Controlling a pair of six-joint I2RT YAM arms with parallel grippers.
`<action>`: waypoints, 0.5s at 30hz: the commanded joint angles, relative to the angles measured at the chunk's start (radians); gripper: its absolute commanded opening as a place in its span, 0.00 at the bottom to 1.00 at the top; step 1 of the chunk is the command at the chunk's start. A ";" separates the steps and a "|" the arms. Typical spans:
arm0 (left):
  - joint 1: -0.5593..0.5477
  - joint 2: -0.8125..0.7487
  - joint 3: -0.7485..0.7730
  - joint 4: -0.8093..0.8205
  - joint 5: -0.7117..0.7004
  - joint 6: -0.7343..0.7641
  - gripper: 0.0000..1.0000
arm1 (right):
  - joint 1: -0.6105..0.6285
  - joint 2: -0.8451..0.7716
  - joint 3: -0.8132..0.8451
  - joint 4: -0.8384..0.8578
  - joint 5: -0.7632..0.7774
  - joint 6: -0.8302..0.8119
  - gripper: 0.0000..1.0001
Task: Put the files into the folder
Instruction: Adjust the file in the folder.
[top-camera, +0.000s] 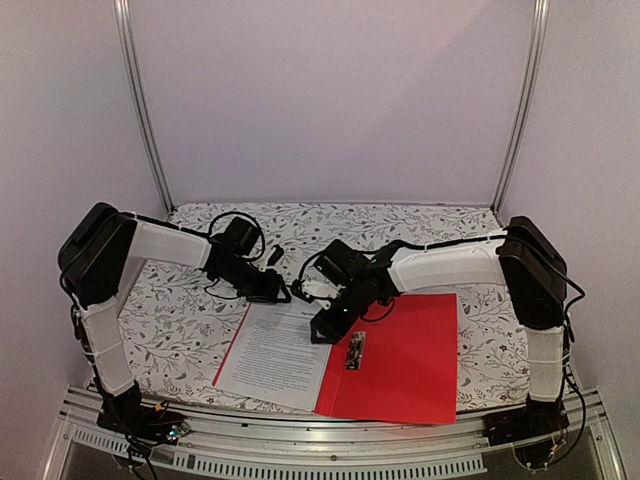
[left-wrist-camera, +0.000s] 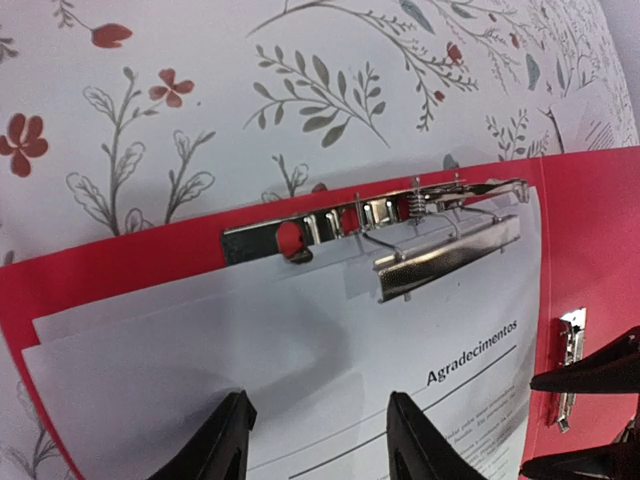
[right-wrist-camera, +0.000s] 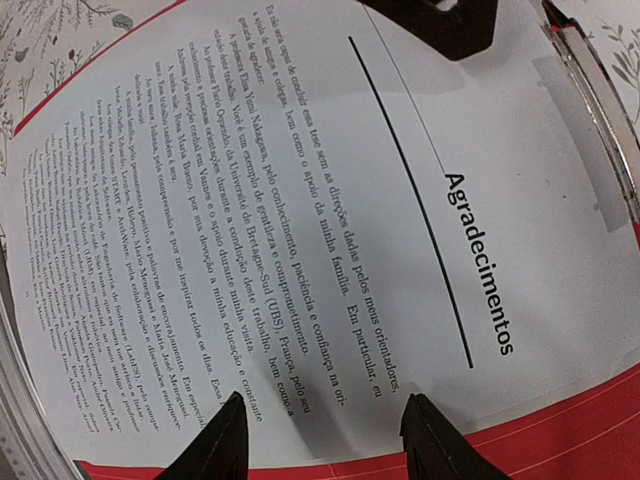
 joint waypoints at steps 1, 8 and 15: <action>-0.004 0.031 0.018 0.005 0.001 -0.001 0.47 | -0.018 0.009 0.010 -0.018 0.025 0.012 0.52; -0.004 0.038 0.019 0.004 0.002 0.003 0.48 | -0.027 0.055 0.026 -0.020 0.027 0.012 0.52; -0.004 0.047 0.031 0.004 0.001 0.007 0.48 | -0.039 0.074 0.029 -0.028 0.037 0.041 0.51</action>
